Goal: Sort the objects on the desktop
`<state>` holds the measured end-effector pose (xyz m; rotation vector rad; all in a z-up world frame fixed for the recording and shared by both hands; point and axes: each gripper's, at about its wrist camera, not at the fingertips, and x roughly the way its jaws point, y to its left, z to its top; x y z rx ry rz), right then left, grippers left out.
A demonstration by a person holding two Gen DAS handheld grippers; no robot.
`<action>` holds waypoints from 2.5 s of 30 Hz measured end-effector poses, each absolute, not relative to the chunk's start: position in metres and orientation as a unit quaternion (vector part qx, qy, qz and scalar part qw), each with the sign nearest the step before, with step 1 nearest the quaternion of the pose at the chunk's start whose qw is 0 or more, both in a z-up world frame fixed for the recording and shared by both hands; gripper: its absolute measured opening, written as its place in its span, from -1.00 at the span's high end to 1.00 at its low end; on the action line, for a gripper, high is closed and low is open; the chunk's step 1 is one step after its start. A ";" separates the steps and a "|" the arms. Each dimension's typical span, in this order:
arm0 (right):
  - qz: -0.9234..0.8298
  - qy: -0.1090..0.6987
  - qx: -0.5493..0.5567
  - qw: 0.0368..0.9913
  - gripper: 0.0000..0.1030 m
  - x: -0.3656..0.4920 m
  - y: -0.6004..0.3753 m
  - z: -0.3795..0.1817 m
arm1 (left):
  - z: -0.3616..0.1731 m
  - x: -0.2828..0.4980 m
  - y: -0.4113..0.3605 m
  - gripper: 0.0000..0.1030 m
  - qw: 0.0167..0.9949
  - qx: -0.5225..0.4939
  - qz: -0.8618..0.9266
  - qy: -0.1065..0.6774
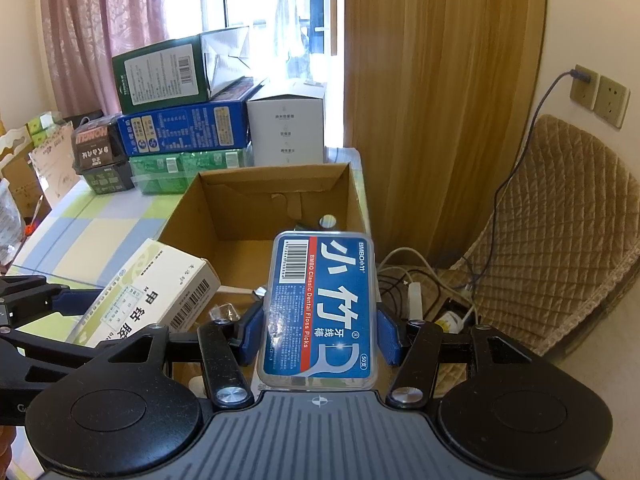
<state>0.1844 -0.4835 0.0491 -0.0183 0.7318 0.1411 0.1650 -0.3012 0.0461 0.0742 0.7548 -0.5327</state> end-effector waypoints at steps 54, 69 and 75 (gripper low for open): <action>0.071 0.348 0.050 0.934 -0.84 0.146 -0.485 0.070 | 0.056 0.126 -0.246 -0.96 0.910 0.033 -0.234 0.341; 0.062 0.365 0.028 0.928 -0.96 0.055 -0.471 0.081 | 0.080 0.057 -0.228 -0.97 0.915 0.016 -0.227 0.333; 0.068 0.359 0.045 0.930 -0.96 0.021 -0.464 0.089 | 0.089 0.022 -0.218 -0.97 0.919 -0.004 -0.209 0.333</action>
